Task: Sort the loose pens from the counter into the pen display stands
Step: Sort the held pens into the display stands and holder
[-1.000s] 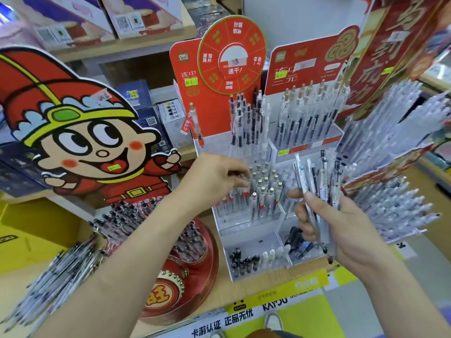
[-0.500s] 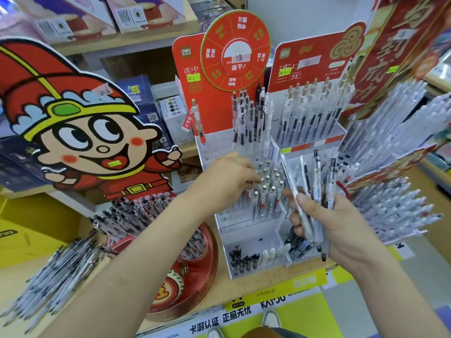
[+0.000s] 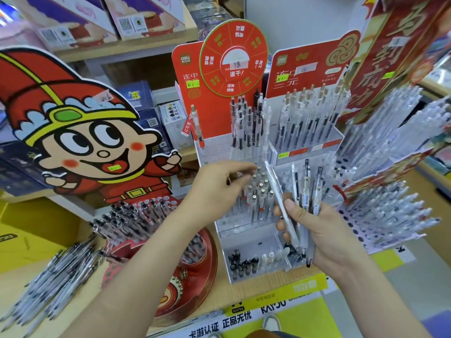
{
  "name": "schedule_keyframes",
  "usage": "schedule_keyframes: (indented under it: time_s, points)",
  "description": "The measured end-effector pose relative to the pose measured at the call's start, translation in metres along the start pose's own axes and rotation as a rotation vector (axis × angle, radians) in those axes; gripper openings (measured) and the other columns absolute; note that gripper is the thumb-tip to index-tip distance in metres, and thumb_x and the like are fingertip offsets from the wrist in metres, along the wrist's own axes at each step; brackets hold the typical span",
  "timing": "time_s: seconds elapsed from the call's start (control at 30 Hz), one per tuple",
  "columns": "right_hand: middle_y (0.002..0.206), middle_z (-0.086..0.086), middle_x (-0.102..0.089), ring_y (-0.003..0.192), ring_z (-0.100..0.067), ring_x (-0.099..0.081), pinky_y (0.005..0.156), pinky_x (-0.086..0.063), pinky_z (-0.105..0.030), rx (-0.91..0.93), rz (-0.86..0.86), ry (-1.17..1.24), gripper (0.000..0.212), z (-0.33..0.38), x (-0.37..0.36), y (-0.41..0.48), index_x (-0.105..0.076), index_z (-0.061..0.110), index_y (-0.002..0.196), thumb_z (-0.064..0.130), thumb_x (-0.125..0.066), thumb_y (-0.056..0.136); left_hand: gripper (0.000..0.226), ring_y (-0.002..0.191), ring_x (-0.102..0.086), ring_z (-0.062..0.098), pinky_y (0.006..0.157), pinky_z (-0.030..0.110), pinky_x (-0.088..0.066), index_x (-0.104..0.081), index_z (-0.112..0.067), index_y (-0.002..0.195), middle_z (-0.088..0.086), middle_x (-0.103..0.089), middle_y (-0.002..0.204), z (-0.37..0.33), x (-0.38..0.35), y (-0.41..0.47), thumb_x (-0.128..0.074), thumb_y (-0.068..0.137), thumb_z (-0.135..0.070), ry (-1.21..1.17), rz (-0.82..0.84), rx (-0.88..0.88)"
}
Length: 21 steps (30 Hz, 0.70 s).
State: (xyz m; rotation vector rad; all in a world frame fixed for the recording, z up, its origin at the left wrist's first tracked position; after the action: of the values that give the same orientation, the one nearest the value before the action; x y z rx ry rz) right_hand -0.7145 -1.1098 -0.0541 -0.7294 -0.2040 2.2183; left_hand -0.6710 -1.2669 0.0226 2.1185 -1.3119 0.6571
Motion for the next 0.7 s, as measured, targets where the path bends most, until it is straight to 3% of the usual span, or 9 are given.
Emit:
schedule_keyframes:
  time_s: [0.1, 0.2, 0.3, 0.43, 0.53, 0.7]
  points:
    - [0.076, -0.013, -0.067, 0.059, -0.022, -0.061, 0.049, -0.050, -0.027, 0.020, 0.028, -0.045, 0.021, 0.001, -0.007, 0.001, -0.065, 0.004, 0.094, 0.016, -0.062, 0.077, 0.022, 0.069, -0.063, 0.002, 0.064, 0.018, -0.050, -0.066, -0.019, 0.114, -0.011, -0.073, 0.081, -0.003, -0.001, -0.010, -0.059, 0.093, -0.016, -0.495, -0.002, 0.182]
    - [0.077, -0.014, -0.068, 0.061, -0.023, -0.062, 0.051, -0.051, -0.029, 0.034, 0.047, -0.111, 0.023, 0.001, -0.014, 0.001, -0.067, 0.004, 0.093, 0.019, -0.065, 0.076, 0.017, 0.063, -0.062, 0.010, 0.057, 0.019, -0.049, -0.067, -0.014, 0.105, 0.002, -0.074, 0.079, -0.006, -0.012, -0.015, -0.063, 0.089, -0.014, -0.652, 0.044, 0.249]
    - [0.082, -0.016, -0.070, 0.066, -0.025, -0.065, 0.052, -0.054, -0.031, 0.013, 0.072, -0.127, 0.026, -0.002, -0.021, -0.002, -0.069, 0.003, 0.097, 0.020, -0.064, 0.078, 0.016, 0.060, -0.061, 0.016, 0.054, 0.019, -0.048, -0.070, -0.005, 0.095, 0.017, -0.073, 0.081, 0.004, -0.010, -0.018, -0.070, 0.081, -0.013, -0.737, -0.043, 0.301]
    - [0.088, -0.017, -0.069, 0.067, -0.028, -0.067, 0.050, -0.054, -0.032, -0.032, 0.142, -0.160, 0.037, -0.007, -0.028, -0.008, -0.065, 0.000, 0.110, 0.020, -0.063, 0.079, 0.032, 0.051, -0.058, 0.014, 0.052, 0.024, -0.049, -0.068, -0.001, 0.089, 0.003, -0.068, 0.063, 0.012, 0.005, -0.022, -0.076, 0.067, -0.023, -0.754, -0.180, 0.316]
    - [0.084, -0.014, -0.068, 0.057, -0.026, -0.062, 0.044, -0.046, -0.027, -0.032, 0.187, -0.211, 0.045, -0.009, -0.029, -0.008, -0.057, -0.002, 0.115, 0.024, -0.065, 0.079, 0.031, 0.046, -0.054, 0.012, 0.049, 0.024, -0.048, -0.061, -0.006, 0.078, 0.000, -0.064, 0.056, 0.012, 0.013, -0.027, -0.077, 0.062, -0.027, -0.736, -0.250, 0.317]
    - [0.075, -0.011, -0.063, 0.045, -0.016, -0.049, 0.041, -0.035, -0.021, -0.013, 0.258, -0.119, 0.035, -0.004, -0.022, -0.005, -0.071, 0.014, 0.092, 0.038, -0.079, 0.067, 0.034, 0.053, -0.055, 0.013, 0.052, 0.022, -0.046, -0.061, -0.005, 0.082, -0.002, -0.063, 0.061, 0.011, 0.006, -0.031, -0.071, 0.067, -0.035, -0.772, -0.237, 0.326]
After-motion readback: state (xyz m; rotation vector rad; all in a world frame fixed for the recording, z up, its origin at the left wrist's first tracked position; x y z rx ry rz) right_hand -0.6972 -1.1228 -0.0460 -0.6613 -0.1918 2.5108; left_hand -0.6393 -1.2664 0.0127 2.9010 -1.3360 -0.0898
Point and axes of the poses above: each hand's wrist, its own y-axis towards the middle knuckle, its own x-axis out of the back of the hand, z = x × y, the point moved 10 cm from there along y, towards the middle knuckle
